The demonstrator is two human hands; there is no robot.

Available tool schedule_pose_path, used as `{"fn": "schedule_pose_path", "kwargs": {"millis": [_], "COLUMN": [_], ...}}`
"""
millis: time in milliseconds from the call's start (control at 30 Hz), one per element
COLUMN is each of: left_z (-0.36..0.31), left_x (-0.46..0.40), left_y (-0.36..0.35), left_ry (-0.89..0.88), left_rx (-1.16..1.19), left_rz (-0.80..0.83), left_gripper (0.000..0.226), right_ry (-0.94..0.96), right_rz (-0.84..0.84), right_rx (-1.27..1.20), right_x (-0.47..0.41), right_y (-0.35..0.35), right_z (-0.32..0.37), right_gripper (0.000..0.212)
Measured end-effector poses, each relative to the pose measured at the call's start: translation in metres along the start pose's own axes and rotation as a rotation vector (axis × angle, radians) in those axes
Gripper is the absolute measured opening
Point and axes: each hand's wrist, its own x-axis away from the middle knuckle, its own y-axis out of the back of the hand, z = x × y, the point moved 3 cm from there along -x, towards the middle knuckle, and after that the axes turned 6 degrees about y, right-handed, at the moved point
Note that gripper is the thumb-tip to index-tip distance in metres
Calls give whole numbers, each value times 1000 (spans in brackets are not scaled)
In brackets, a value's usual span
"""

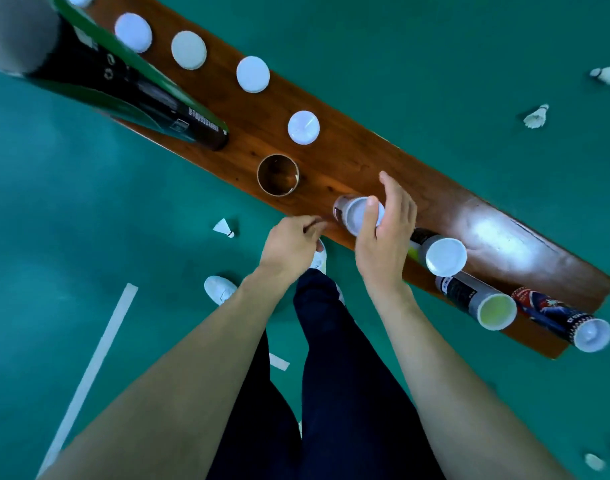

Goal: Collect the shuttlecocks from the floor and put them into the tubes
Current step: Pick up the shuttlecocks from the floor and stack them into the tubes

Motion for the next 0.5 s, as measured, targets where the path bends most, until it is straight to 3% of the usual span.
{"fn": "schedule_pose_path", "kwargs": {"millis": [100,167,300,500], "left_z": [40,72,144,244], "left_x": [6,12,32,70], "left_y": [12,20,35,47], "left_ry": [121,189,331,439], "left_rx": [98,143,160,395], "left_rz": [-46,-95,-164,-199], "left_gripper": [14,18,36,26], "right_ry": [135,215,317,417], "right_rz": [-70,-21,168,557], "right_rx": [-52,-124,-210,-176], "right_x": [12,26,68,146], "right_y": [6,2,-13,-40], "right_z": [32,56,103,145], "right_gripper": [39,41,45,51]}}
